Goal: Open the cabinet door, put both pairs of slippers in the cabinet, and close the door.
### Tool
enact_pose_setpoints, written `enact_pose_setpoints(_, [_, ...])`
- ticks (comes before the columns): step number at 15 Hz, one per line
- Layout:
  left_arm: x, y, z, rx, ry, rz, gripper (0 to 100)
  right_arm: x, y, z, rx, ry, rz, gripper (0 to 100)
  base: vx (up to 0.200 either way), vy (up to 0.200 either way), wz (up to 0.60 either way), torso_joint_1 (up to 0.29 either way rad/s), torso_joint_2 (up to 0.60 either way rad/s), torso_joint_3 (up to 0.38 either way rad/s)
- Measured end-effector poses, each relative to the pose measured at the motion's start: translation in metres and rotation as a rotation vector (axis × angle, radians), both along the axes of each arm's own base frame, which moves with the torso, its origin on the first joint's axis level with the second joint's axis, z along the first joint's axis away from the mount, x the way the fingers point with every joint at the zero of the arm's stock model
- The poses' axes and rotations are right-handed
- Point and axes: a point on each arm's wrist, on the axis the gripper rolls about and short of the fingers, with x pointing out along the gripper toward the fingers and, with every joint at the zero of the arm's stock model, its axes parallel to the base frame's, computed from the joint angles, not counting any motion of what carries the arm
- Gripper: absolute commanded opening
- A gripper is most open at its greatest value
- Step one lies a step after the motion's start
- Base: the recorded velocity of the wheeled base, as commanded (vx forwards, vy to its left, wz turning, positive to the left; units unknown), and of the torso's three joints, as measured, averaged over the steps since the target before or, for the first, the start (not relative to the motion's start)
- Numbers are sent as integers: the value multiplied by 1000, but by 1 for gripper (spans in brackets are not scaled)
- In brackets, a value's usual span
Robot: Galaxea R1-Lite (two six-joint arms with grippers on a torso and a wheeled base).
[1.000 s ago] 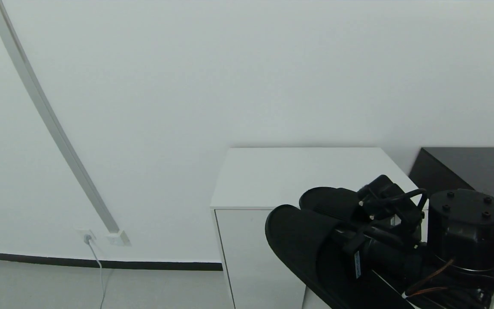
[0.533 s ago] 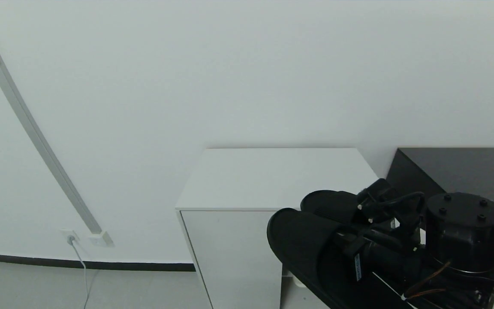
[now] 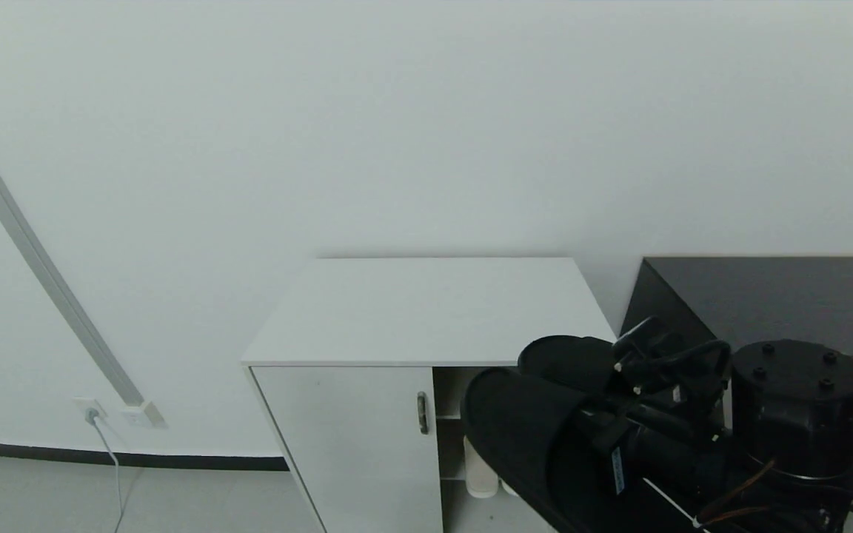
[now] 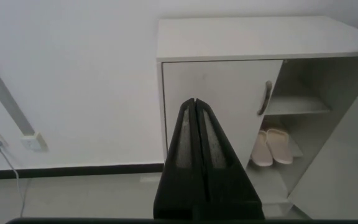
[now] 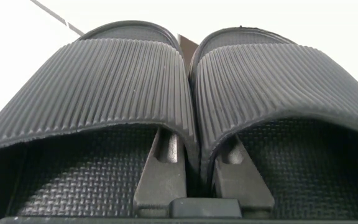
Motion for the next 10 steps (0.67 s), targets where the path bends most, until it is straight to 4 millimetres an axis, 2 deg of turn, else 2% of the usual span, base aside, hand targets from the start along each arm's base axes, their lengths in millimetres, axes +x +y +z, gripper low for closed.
enact_pose_setpoints(2, [0, 0, 0, 0, 0, 1, 0, 0, -1, -1, 0, 0, -7, 0, 0, 0, 0, 0, 0, 0])
enact_pose_setpoints(7, [0, 0, 0, 0, -1, 2, 0, 0, 0, -1, 4, -10, -2, 0, -200, 0, 0, -1, 4, 2])
enact_pose_setpoints(10, [0, 0, 0, 0, -1, 2, 0, 0, -1, -2, 0, -8, -1, 0, 0, 0, 0, 0, 0, 0])
